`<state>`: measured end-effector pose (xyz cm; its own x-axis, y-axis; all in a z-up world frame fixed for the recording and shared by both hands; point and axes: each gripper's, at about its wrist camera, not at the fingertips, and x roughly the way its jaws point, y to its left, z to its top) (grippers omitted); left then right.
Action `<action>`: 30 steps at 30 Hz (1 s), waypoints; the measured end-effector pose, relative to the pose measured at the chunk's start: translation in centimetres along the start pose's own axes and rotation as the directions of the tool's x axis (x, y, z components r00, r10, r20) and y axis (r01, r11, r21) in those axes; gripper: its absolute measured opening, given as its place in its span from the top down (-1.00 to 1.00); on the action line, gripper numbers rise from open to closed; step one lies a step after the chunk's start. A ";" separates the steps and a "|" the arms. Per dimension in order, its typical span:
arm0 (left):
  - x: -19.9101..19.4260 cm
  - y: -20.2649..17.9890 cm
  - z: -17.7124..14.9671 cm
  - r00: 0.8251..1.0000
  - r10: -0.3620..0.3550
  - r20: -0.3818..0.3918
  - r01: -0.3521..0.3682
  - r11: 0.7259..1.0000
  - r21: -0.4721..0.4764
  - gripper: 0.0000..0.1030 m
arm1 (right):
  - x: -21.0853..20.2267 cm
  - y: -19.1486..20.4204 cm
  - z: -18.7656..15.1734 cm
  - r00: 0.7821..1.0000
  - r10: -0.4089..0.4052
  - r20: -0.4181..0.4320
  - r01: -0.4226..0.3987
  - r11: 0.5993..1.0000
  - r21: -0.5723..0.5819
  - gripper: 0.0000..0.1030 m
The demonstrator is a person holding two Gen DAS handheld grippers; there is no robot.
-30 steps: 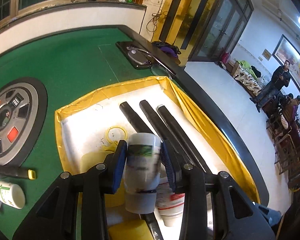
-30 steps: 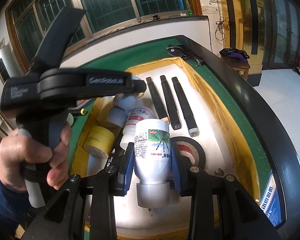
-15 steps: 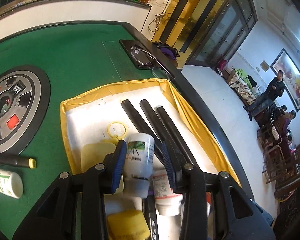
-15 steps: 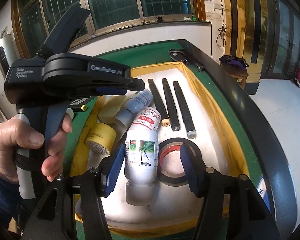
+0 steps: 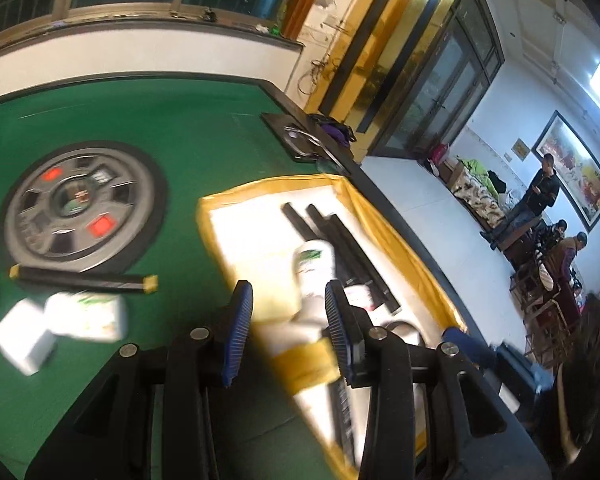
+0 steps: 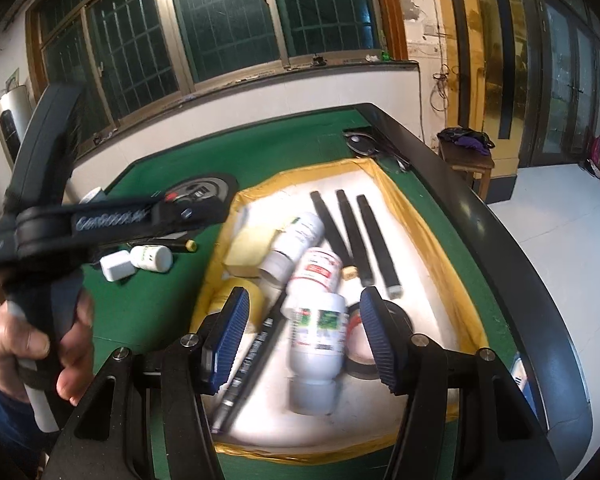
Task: Organize rigid objects
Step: 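Grasp the white square box with the left tool while the right tool grasps a green-cross pill bottle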
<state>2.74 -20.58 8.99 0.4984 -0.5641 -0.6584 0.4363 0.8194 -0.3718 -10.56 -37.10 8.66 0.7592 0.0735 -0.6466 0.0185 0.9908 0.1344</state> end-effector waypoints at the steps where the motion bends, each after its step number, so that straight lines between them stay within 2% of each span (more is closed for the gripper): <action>1: -0.9 0.8 -0.5 1.000 0.012 0.016 -0.012 1.000 0.003 0.33 | -0.1 0.4 0.1 1.000 0.004 0.001 -0.004 1.000 -0.004 -0.02; 4: -3.5 3.4 -2.0 0.993 0.088 0.077 -0.090 0.995 0.030 0.32 | -0.2 1.7 0.2 1.000 0.027 0.006 -0.027 0.999 -0.020 -0.02; 6: -5.7 6.0 -3.2 0.978 0.147 0.145 -0.152 0.988 0.029 0.32 | -0.3 2.8 0.3 0.999 0.051 0.007 -0.051 0.998 -0.029 -0.02; 9: -7.1 9.8 -4.2 0.969 0.155 0.192 -0.161 0.987 0.016 0.32 | 0.4 4.6 0.3 0.995 0.103 -0.008 -0.103 0.994 -0.035 -0.02; 12: -8.0 13.6 -5.5 0.946 0.187 0.264 -0.177 0.982 -0.062 0.32 | 1.7 7.1 0.0 0.987 0.157 -0.040 -0.159 0.987 -0.038 -0.02; 15: -8.0 16.3 -5.5 0.955 0.164 0.246 -0.128 0.979 -0.156 0.32 | 3.6 9.6 -0.4 0.975 0.199 -0.096 -0.204 0.978 -0.042 -0.02; 16: -7.9 16.8 -5.4 0.953 0.174 0.249 -0.131 0.975 -0.179 0.32 | 4.3 10.6 -0.5 0.973 0.204 -0.112 -0.210 0.977 -0.047 -0.02; 19: -8.0 17.3 -5.2 0.949 0.186 0.256 -0.138 0.971 -0.194 0.32 | 5.9 12.4 -0.1 0.967 0.213 -0.142 -0.223 0.973 -0.059 -0.02; 22: -7.6 18.2 -5.3 0.955 0.187 0.229 -0.135 0.965 -0.223 0.32 | 7.2 13.2 0.9 0.966 0.215 -0.141 -0.223 0.974 -0.040 -0.02; 25: -7.0 18.8 -5.3 0.966 0.175 0.189 -0.126 0.961 -0.245 0.32 | 9.1 13.0 2.4 0.963 0.225 -0.150 -0.224 0.974 0.025 -0.02; 30: -7.4 19.0 -5.5 0.966 0.187 0.180 -0.138 0.957 -0.253 0.32 | 13.3 14.4 4.5 0.940 0.280 -0.195 -0.274 0.960 0.058 0.03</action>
<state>3.20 -0.29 3.25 0.6981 -0.4098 -0.5872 0.1591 0.8883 -0.4308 2.67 -22.35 5.37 0.5921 0.3691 -0.7164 -0.1527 0.9242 0.3500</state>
